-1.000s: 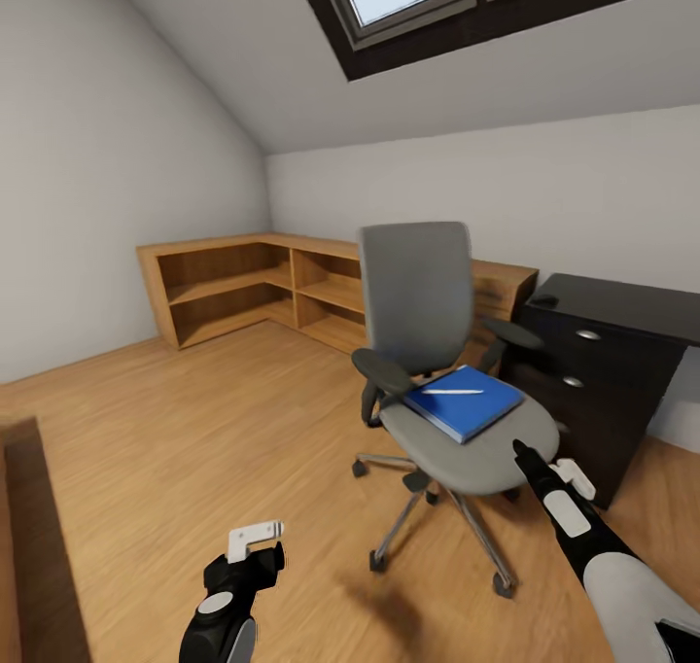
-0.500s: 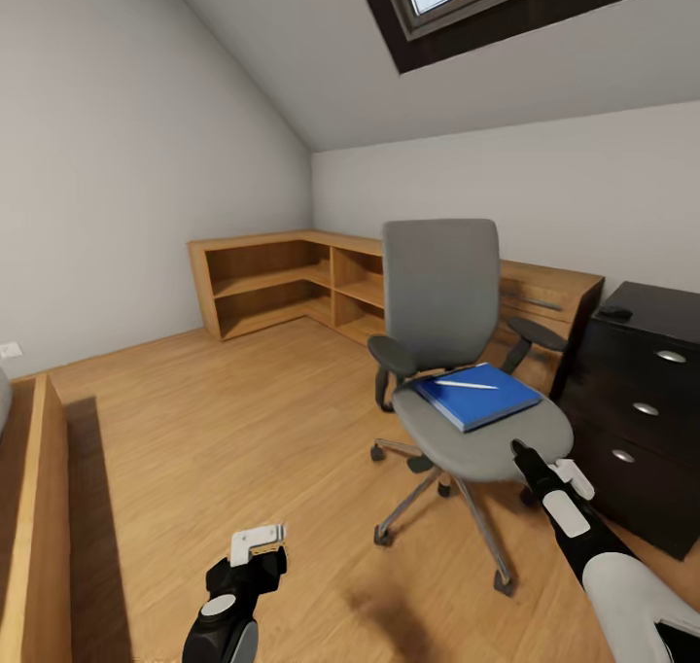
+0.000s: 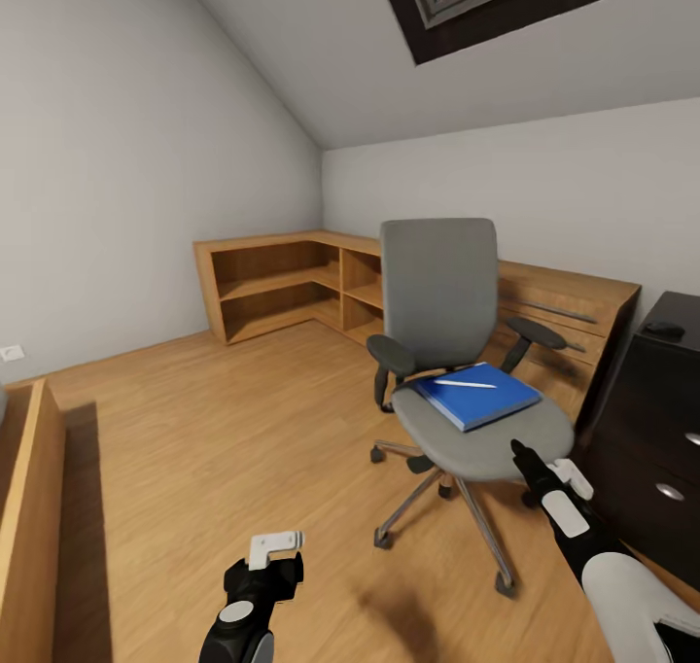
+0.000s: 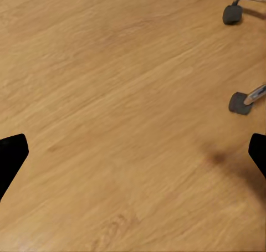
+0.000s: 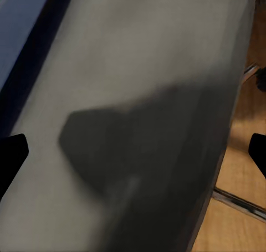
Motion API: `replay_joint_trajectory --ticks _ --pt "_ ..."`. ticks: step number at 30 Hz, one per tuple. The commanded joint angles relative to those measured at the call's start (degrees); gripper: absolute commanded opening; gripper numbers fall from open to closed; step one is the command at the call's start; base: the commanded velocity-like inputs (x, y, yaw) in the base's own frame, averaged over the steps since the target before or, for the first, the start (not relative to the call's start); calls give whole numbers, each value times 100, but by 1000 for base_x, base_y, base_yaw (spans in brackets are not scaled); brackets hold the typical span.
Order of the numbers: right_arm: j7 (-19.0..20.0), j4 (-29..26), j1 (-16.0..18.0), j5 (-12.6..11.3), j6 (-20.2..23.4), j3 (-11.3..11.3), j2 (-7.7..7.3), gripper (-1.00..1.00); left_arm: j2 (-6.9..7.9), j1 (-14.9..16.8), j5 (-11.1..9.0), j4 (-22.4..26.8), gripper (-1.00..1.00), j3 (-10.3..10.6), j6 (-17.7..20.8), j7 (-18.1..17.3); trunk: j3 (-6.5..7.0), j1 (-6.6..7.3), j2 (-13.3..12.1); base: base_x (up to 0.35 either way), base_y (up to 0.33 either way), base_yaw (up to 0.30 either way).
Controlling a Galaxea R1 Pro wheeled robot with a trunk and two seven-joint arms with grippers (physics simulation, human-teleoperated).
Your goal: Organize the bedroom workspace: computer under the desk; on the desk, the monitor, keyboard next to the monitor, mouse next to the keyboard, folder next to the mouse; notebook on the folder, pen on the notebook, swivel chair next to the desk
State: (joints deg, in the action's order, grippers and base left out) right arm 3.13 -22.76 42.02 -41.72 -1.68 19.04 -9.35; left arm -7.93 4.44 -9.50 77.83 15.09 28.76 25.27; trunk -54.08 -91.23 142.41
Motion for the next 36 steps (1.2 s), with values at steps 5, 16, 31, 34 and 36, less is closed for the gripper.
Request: replay_joint_trajectory --ticks 5,16,31,34,36 --pt "53 -7 8 -77 -16 -15 15 100 2 4 -61 4 100 12 15 58 -5 -1 2 63 0 0" --pt "48 -10 8 -82 -6 -15 11 100 2 4 -61 4 100 21 9 57 -5 -1 2 199 -23 27" --pt "52 -2 8 -80 -13 -15 12 100 -16 4 -60 -265 100 33 15 57 -5 -1 2 163 -96 229" --pt "51 -1 8 -74 -9 -15 12 100 -16 4 -61 -276 100 38 15 56 -5 -1 2 311 0 37" --pt "52 -1 8 -73 -12 -15 12 100 -16 4 -61 -276 100 38 15 55 -5 -1 2 318 0 9"
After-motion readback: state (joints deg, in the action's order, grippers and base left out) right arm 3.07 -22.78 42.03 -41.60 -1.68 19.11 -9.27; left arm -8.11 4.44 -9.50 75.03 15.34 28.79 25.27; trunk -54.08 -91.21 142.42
